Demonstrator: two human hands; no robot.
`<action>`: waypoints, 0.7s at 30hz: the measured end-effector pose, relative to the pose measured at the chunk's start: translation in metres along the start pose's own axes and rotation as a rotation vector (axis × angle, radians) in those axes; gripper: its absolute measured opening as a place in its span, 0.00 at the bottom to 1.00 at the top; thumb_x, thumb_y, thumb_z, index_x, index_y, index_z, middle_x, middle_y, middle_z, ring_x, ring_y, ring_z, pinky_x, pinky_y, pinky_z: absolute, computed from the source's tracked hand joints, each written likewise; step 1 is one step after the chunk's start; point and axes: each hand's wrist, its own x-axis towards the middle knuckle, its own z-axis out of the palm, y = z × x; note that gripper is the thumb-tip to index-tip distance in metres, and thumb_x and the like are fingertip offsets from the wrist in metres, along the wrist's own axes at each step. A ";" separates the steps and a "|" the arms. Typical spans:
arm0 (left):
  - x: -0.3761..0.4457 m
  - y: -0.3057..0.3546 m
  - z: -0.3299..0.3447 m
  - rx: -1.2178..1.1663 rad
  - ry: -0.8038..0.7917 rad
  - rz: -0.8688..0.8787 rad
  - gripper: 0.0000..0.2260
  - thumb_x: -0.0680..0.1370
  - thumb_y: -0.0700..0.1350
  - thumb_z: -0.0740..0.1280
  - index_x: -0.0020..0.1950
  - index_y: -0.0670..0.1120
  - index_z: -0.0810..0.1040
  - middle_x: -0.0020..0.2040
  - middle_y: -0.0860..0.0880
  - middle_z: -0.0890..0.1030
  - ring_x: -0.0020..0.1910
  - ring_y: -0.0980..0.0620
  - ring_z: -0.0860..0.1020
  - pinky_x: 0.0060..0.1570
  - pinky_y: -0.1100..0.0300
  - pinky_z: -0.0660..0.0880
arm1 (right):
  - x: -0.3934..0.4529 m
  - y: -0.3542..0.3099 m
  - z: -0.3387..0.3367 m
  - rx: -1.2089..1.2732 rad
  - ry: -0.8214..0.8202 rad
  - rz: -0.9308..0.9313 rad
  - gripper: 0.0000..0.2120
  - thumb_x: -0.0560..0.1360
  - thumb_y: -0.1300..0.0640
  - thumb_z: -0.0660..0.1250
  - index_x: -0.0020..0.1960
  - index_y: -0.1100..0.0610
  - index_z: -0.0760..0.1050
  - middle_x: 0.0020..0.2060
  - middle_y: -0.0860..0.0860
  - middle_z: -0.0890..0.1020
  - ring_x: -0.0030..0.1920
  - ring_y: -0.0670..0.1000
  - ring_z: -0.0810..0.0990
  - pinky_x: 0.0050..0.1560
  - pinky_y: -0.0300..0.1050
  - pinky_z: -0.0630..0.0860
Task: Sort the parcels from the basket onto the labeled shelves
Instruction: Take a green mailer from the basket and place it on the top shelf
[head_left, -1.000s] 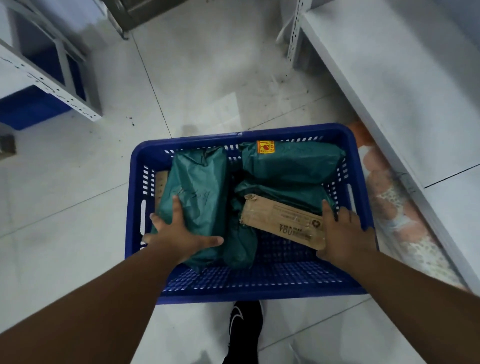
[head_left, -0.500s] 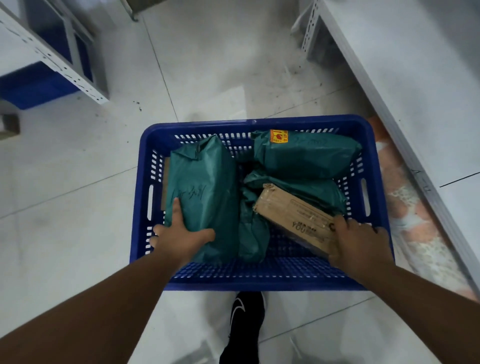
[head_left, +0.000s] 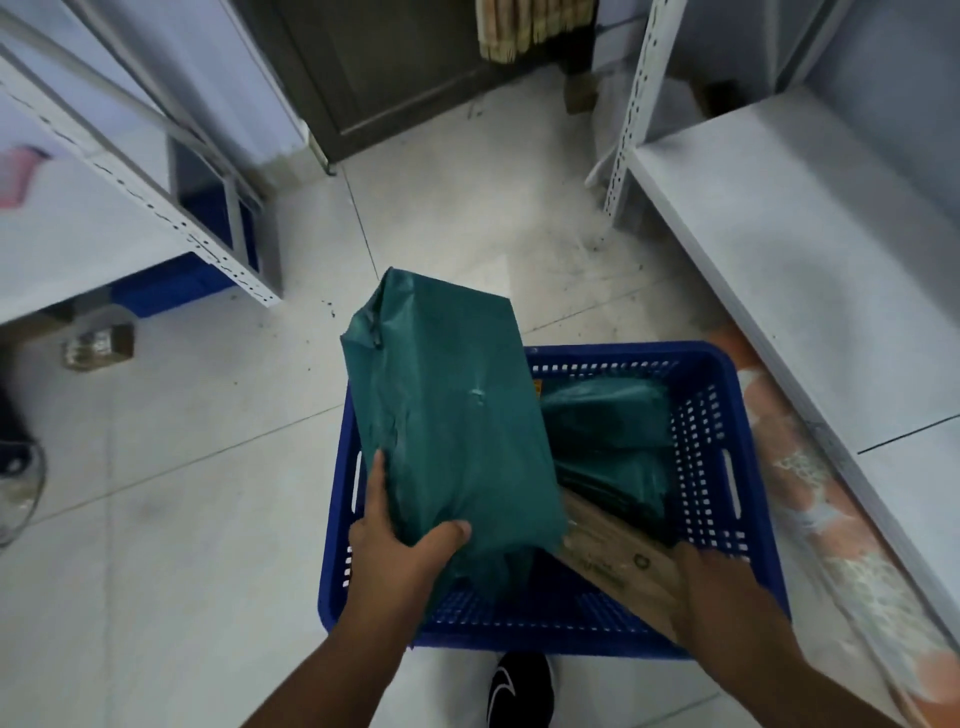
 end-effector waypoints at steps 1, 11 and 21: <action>-0.008 0.005 0.005 0.040 0.012 0.027 0.54 0.57 0.57 0.79 0.77 0.78 0.55 0.71 0.49 0.72 0.67 0.44 0.77 0.65 0.40 0.78 | -0.005 0.001 0.002 0.077 0.019 -0.005 0.21 0.77 0.47 0.67 0.67 0.48 0.67 0.60 0.47 0.76 0.59 0.51 0.75 0.55 0.44 0.77; -0.116 0.108 0.060 0.636 0.019 0.374 0.60 0.61 0.66 0.76 0.81 0.71 0.36 0.77 0.47 0.50 0.76 0.41 0.54 0.72 0.43 0.66 | -0.081 -0.034 -0.128 1.498 -0.063 0.099 0.50 0.57 0.28 0.81 0.74 0.38 0.66 0.65 0.46 0.81 0.65 0.52 0.82 0.66 0.56 0.79; -0.264 0.253 0.090 0.884 0.115 0.886 0.56 0.63 0.62 0.81 0.85 0.60 0.55 0.72 0.36 0.69 0.69 0.32 0.67 0.65 0.31 0.75 | -0.203 -0.007 -0.284 1.959 0.409 0.159 0.22 0.77 0.60 0.75 0.68 0.51 0.74 0.60 0.53 0.86 0.58 0.59 0.86 0.56 0.64 0.83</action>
